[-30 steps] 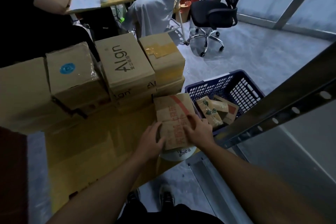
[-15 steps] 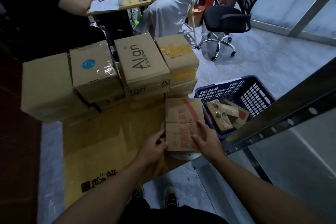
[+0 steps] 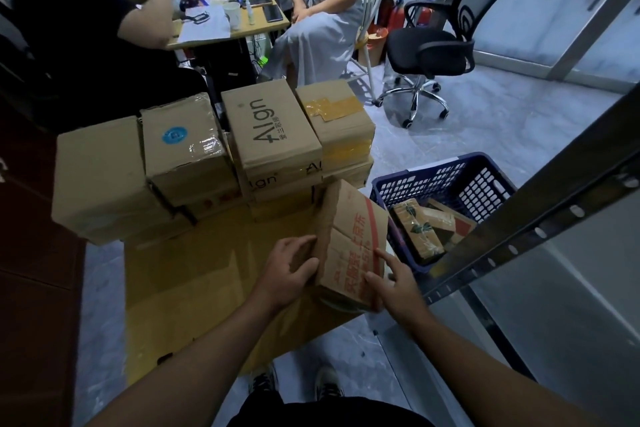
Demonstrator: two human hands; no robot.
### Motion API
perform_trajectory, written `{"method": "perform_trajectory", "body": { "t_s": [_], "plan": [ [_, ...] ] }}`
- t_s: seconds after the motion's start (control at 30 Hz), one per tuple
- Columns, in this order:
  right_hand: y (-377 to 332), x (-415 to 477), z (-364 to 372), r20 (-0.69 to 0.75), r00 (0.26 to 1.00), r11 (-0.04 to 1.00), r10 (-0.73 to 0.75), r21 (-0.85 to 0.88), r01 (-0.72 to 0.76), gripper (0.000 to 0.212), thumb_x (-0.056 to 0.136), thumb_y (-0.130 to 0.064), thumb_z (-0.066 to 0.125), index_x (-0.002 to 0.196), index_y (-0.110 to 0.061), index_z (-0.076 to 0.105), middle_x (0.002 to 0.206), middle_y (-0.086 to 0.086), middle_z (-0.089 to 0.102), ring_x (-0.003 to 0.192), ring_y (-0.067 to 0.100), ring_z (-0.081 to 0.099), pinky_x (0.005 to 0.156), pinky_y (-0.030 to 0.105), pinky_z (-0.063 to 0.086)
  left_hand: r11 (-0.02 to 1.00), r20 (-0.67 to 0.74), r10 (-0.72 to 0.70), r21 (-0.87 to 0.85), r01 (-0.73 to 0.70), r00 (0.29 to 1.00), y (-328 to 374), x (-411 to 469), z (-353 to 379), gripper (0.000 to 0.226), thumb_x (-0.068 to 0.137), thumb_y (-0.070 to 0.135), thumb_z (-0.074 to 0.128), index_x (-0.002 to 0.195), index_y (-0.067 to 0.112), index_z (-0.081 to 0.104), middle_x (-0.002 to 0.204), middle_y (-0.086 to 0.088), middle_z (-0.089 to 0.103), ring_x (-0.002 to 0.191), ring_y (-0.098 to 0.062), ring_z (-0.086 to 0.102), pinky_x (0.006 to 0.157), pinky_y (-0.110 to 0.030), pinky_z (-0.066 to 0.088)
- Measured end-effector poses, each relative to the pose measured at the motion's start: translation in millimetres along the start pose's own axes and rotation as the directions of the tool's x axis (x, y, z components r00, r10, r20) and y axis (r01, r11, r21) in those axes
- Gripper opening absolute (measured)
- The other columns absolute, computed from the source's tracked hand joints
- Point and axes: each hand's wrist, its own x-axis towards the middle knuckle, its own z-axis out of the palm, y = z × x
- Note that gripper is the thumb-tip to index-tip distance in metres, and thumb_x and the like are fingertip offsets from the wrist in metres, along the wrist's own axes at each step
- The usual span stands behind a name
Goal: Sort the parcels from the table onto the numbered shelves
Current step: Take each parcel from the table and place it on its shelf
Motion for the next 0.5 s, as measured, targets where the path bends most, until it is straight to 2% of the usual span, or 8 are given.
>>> {"method": "perform_trajectory", "body": {
  "t_s": [0.03, 0.1, 0.2, 0.3, 0.4, 0.5],
  "plan": [
    [-3.2, 0.8, -3.4, -0.051, 0.999, 0.995, -0.016, -0.1, 0.01, 0.051, 0.092, -0.037, 0.069, 0.14, -0.03, 0.053, 0.139, 0.005, 0.047, 0.129, 0.024, 0.047, 0.102, 0.04, 0.045, 1.0, 0.036, -0.009, -0.015, 0.01, 0.999, 0.3, -1.3, 0.9, 0.058, 0.077, 0.059, 0.056, 0.133, 0.042, 0.05, 0.13, 0.005, 0.047, 0.115, -0.013, 0.051, 0.093, -0.037, 0.05],
    [-17.3, -0.4, -7.3, -0.081, 0.995, 0.993, -0.05, -0.112, 0.04, 0.043, 0.094, -0.035, 0.066, 0.136, -0.029, 0.057, 0.135, 0.006, 0.048, 0.124, 0.023, 0.048, 0.1, 0.04, 0.045, 0.998, 0.094, -0.004, -0.057, 0.009, 0.996, 2.7, -2.9, 4.1, 0.058, 0.077, 0.062, 0.059, 0.131, 0.047, 0.047, 0.129, 0.005, 0.051, 0.111, -0.014, 0.056, 0.089, -0.038, 0.054],
    [-43.1, -6.3, -4.6, -0.009, 0.997, 0.993, -0.072, 0.097, 0.072, 0.044, 0.097, -0.037, 0.062, 0.138, -0.031, 0.051, 0.123, -0.001, 0.058, 0.109, 0.016, 0.06, 0.089, 0.037, 0.055, 0.996, 0.077, 0.07, -0.054, -0.066, 0.995, 11.5, -5.1, 9.8, 0.051, 0.081, 0.049, 0.061, 0.13, 0.041, 0.048, 0.123, 0.005, 0.052, 0.107, -0.012, 0.056, 0.086, -0.035, 0.055],
    [-53.9, -13.4, 3.4, 0.063, 0.997, 0.964, -0.039, 0.266, 0.021, 0.051, 0.092, -0.043, 0.068, 0.137, -0.039, 0.044, 0.117, -0.007, 0.058, 0.104, 0.011, 0.061, 0.079, 0.032, 0.059, 0.99, 0.019, 0.129, -0.052, -0.128, 0.991, 19.8, -6.6, 11.9, 0.049, 0.083, 0.039, 0.06, 0.13, 0.031, 0.052, 0.119, 0.008, 0.054, 0.104, -0.007, 0.056, 0.085, -0.034, 0.056],
    [-48.3, -15.9, 11.3, 0.084, 0.996, 0.952, -0.019, 0.304, -0.008, 0.062, 0.078, -0.052, 0.073, 0.131, -0.049, 0.041, 0.123, 0.0, 0.059, 0.11, 0.016, 0.062, 0.083, 0.044, 0.062, 0.978, -0.038, 0.21, 0.017, -0.209, 0.977, 23.1, -8.1, 9.7, 0.043, 0.087, 0.031, 0.06, 0.129, 0.024, 0.056, 0.115, 0.007, 0.06, 0.102, -0.001, 0.058, 0.084, -0.025, 0.053],
    [-46.6, -16.4, 13.2, 0.096, 0.995, 0.94, -0.041, 0.341, 0.006, 0.054, 0.078, -0.048, 0.074, 0.121, -0.06, 0.043, 0.126, 0.003, 0.059, 0.115, 0.018, 0.061, 0.085, 0.048, 0.061, 0.975, -0.079, 0.224, 0.029, -0.222, 0.971, 20.1, -9.8, 5.6, 0.033, 0.093, 0.019, 0.063, 0.125, 0.026, 0.058, 0.111, 0.011, 0.064, 0.101, 0.009, 0.058, 0.079, -0.01, 0.048]
  ]
}}
